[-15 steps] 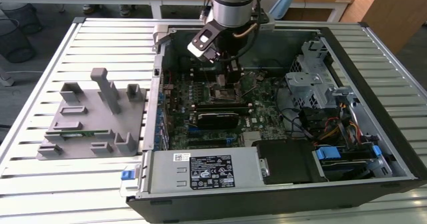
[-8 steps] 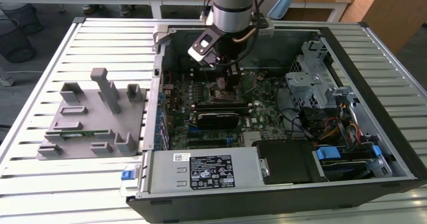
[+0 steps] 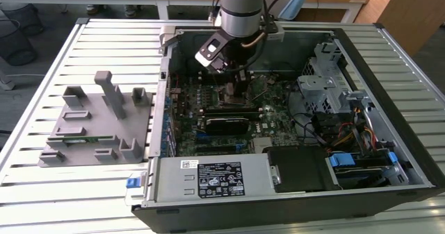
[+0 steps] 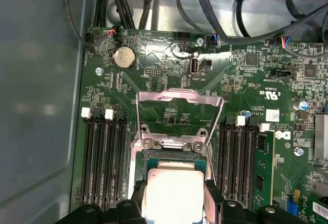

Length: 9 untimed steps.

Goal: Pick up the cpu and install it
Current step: 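Place the cpu into insertion slot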

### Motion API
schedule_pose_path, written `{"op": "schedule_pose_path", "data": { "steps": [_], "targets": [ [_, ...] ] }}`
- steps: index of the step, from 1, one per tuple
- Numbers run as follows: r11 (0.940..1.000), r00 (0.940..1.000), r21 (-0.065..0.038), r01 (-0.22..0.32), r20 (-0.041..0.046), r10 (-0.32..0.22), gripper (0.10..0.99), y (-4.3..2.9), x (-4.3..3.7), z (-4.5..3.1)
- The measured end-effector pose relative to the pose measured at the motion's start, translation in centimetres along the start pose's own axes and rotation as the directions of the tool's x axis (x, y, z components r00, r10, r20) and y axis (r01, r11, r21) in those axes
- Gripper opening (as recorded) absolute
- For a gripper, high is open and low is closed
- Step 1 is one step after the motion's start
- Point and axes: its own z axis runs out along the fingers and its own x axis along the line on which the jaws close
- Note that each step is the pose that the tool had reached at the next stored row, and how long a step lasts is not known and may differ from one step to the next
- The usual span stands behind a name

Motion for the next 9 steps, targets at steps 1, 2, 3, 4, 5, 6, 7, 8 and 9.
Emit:
{"op": "schedule_pose_path", "data": {
  "steps": [1, 2, 3, 4, 5, 6, 7, 8, 9],
  "targets": [
    [1.0, 1.0, 0.0, 0.0, 0.0, 0.0, 0.529, -0.01, 0.0, 0.11],
    [1.0, 1.0, 0.0, 0.0, 0.0, 0.0, 0.529, -0.02, 0.0, 0.23],
    [1.0, 1.0, 0.0, 0.0, -0.0001, 0.0, 0.529, -0.02, 0.0, 0.33],
    [1.0, 1.0, 0.0, 0.0, 0.0, 0.0, 0.529, -0.03, 0.0, 0.42],
    [1.0, 1.0, 0.0, 0.0, 0.0001, 0.0, 0.529, -0.03, 0.0, 0.5],
    [1.0, 1.0, 0.0, 0.0, 0.0001, 0.0, 0.529, -0.04, 0.0, 0.56],
    [1.0, 1.0, 0.0, 0.0, 0.0, 0.0, 0.529, -0.04, 0.0, 0.6],
    [1.0, 1.0, 0.0, 0.0, 0.0001, 0.0, 0.529, -0.04, 0.0, 0.62],
    [1.0, 1.0, 0.0, 0.0, 0.0002, 0.0, 0.529, -0.05, 0.0, 0.64]
  ]
}}
